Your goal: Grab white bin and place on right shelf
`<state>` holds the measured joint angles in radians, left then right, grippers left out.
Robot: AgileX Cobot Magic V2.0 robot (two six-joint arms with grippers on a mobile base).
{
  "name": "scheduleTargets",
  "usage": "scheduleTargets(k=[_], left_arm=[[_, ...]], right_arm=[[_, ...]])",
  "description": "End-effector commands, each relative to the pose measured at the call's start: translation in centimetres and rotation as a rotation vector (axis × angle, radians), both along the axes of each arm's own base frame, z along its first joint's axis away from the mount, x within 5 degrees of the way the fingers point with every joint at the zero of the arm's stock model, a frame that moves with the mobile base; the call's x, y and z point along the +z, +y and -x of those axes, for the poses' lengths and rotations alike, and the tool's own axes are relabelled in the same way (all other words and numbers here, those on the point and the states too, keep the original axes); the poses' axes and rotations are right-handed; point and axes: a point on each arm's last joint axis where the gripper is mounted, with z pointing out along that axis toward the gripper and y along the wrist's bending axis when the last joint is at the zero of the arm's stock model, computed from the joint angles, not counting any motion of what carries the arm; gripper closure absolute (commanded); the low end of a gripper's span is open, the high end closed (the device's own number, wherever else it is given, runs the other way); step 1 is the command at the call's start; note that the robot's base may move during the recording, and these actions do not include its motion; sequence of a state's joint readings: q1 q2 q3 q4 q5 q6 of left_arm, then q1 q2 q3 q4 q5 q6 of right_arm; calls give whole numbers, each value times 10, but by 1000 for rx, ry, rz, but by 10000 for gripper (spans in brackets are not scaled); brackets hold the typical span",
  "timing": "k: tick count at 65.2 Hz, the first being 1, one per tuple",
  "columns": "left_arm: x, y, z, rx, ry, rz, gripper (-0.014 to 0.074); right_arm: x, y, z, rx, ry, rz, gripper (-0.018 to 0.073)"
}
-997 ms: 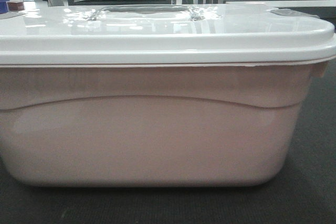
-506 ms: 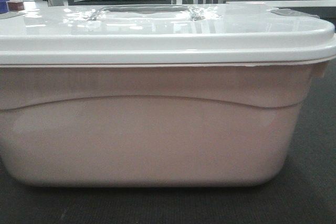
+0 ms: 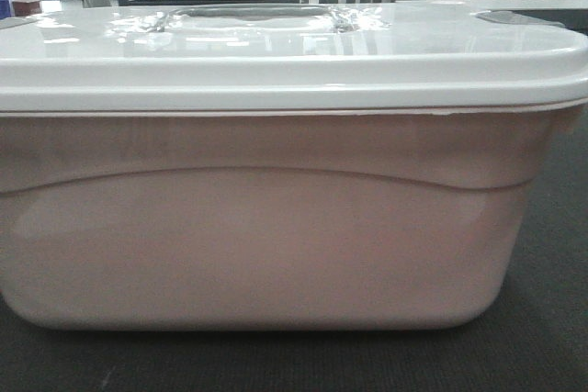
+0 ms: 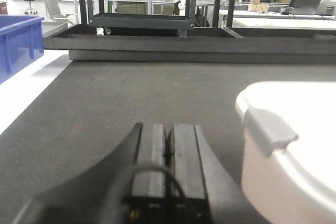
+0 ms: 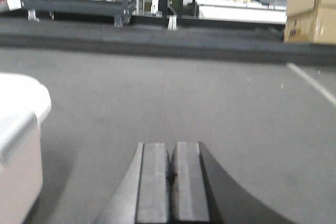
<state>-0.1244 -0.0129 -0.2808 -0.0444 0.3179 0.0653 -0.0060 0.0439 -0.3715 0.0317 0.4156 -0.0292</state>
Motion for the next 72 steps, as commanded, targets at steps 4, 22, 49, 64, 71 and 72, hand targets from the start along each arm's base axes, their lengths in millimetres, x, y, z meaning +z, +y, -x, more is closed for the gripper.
scheduleTargets(k=[4, 22, 49, 64, 71, 72], left_arm=[[40, 2, 9, 4, -33, -14, 715], [99, -2, -24, 5, 181, -54, 715], [82, -20, -139, -33, 910, -116, 715], [62, -29, -178, 7, 1070, 34, 715], [55, -30, -186, 10, 1098, 41, 714], [55, -30, -187, 10, 1100, 41, 714]], right_arm=[[53, 0, -7, -8, -74, 11, 504], [106, 1, -63, 18, 260, -17, 504], [70, 4, -153, 53, 970, -39, 504], [44, 4, -175, 56, 1157, -43, 504], [40, 5, -178, 62, 1181, -55, 504], [40, 5, -178, 63, 1181, -56, 504]])
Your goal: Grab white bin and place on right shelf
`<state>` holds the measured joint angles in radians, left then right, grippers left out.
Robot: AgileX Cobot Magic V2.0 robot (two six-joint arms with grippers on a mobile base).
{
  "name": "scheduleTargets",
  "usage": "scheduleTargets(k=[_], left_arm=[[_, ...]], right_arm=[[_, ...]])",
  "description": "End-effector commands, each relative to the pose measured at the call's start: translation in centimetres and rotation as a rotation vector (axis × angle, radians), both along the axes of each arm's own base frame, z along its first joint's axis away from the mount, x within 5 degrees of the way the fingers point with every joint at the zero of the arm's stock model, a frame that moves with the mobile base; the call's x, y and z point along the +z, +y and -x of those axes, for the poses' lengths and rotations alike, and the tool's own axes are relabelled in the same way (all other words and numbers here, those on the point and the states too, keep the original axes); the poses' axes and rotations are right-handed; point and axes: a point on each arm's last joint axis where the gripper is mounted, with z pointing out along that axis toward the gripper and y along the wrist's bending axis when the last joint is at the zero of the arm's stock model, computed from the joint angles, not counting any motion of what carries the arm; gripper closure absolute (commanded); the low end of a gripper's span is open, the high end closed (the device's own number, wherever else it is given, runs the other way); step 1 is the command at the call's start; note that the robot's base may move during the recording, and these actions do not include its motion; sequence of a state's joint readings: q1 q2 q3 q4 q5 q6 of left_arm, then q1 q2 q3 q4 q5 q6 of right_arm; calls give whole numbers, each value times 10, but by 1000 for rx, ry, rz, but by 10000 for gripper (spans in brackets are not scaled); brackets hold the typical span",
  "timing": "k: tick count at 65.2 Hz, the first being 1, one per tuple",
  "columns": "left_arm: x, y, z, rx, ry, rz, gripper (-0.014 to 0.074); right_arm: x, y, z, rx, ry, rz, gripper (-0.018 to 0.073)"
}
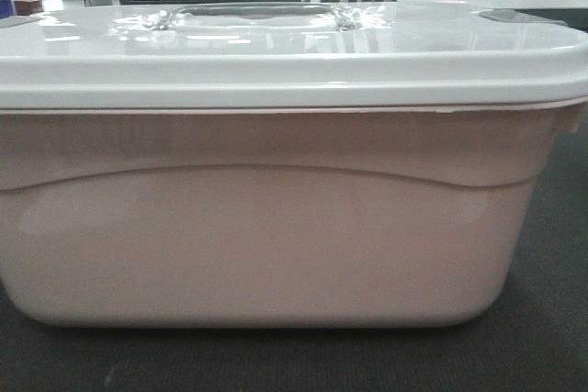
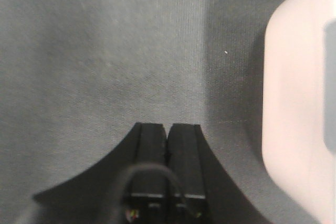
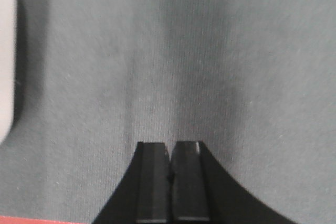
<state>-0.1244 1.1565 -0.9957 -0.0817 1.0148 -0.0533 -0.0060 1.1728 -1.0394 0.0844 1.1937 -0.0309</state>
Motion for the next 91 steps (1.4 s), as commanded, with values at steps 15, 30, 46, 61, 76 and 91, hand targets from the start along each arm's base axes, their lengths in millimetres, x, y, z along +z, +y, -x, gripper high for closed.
scheduleTargets(k=[15, 30, 46, 61, 76, 91], left_arm=[[13, -4, -16, 33, -137, 57, 715], [15, -4, -19, 31, -172, 59, 704], [14, -4, -18, 28, -167, 56, 314], [14, -5, -18, 29, -163, 65, 101], [19, -8, -16, 12, -130, 95, 185], [64, -12, -15, -30, -203, 136, 284]], right_arm=[[13, 4, -3, -4, -64, -64, 504], [13, 6, -5, -7, -81, -79, 501], [12, 7, -3, -4, -50, -99, 176], [15, 9, -9, -34, -119, -134, -61], [38, 17, -11, -28, -175, -235, -61], [92, 23, -18, 59, -313, -280, -61]])
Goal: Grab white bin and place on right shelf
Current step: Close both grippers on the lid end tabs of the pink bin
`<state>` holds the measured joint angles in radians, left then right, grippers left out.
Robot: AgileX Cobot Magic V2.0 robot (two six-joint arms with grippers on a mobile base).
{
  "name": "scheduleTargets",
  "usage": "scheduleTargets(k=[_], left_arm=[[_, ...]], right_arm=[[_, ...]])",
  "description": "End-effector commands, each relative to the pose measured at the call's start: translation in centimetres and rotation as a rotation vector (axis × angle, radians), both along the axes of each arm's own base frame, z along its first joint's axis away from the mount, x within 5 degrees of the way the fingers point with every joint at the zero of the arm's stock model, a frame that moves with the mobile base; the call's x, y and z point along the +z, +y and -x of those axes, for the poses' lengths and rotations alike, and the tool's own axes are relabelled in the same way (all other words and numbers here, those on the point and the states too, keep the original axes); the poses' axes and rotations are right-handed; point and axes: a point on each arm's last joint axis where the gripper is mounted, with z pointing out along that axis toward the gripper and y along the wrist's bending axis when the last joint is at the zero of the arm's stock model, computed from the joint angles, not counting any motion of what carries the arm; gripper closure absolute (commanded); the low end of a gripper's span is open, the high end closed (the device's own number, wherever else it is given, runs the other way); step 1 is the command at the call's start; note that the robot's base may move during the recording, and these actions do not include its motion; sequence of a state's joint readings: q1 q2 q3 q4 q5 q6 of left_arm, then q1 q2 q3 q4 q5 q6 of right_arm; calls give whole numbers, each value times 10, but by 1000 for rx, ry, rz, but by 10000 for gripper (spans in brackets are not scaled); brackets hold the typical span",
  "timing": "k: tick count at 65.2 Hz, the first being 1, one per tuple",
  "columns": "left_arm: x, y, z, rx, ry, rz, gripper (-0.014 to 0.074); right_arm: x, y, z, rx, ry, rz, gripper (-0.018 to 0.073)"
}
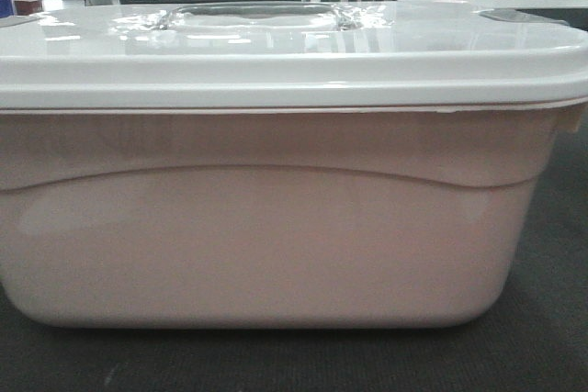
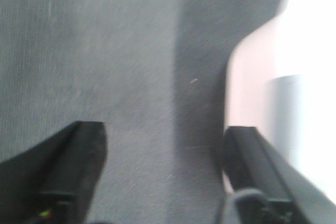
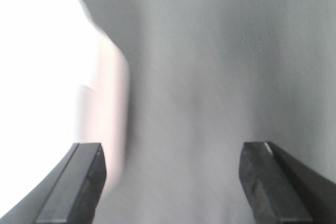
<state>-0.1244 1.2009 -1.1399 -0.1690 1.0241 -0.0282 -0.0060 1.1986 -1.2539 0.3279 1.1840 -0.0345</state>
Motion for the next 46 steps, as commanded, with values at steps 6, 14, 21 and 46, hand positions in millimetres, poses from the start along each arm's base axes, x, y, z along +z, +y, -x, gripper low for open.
scheduleTargets(k=[6, 14, 21, 46], left_arm=[[44, -5, -2, -8, -133, 107, 284], [39, -3, -10, -58, -59, 186, 283], [32, 3, -21, -86, -24, 254, 279], [-1, 4, -32, -244, 3, 562, 279]], right_arm=[[36, 4, -13, 80, -106, -20, -61], [26, 10, -30, 141, -16, -72, -61], [16, 19, -42, 205, 29, -163, -61], [-19, -14, -52, 184, 39, -507, -61]])
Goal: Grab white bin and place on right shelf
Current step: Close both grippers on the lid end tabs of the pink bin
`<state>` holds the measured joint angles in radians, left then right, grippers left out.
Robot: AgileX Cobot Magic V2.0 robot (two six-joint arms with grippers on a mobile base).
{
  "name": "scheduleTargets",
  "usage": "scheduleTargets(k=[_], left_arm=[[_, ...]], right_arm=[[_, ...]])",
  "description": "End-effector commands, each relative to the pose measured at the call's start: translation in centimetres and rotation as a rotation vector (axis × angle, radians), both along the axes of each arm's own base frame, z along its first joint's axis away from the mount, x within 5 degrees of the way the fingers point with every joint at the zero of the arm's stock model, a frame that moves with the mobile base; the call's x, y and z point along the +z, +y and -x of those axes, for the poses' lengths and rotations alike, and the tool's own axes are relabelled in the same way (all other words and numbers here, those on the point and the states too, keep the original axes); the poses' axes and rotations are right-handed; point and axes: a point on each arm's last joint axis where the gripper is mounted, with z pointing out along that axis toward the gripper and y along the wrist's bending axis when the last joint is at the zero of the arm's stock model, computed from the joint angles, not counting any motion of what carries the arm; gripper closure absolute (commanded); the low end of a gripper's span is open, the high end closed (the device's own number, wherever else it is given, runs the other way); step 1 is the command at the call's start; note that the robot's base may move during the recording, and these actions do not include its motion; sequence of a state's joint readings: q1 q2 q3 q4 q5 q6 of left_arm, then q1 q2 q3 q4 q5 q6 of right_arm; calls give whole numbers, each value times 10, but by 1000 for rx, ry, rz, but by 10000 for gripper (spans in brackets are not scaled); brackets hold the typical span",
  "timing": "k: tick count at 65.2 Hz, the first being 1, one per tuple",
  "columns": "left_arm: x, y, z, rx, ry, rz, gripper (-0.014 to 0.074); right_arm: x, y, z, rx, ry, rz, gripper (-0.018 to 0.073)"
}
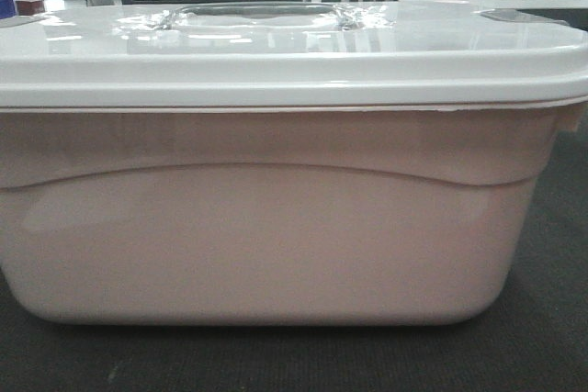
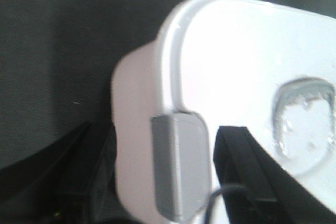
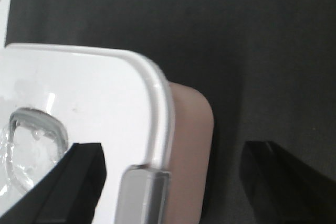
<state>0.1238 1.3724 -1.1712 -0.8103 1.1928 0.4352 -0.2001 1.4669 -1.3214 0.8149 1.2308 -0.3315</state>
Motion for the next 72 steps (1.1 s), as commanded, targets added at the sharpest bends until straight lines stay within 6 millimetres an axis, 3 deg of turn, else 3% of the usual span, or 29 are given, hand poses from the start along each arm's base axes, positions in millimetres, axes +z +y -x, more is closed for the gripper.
scheduleTargets(k=[1, 13, 23, 48, 72], left_arm=[[12, -10, 5, -43, -82, 145, 279], [-6, -6, 8, -34, -44, 194, 279], [-16, 4, 13, -33, -11, 215, 279], [-17, 7, 14, -23, -25, 270, 279], [-28, -19, 6, -79, 6, 250, 279]], right_arm=[[7, 8, 20, 100, -21, -148, -61], [-25, 16, 36, 150, 10, -216, -61], [-37, 19, 43, 159, 21, -252, -61], [-39, 20, 44, 160, 13, -281, -61], [-38, 21, 44, 158, 12, -286, -61]])
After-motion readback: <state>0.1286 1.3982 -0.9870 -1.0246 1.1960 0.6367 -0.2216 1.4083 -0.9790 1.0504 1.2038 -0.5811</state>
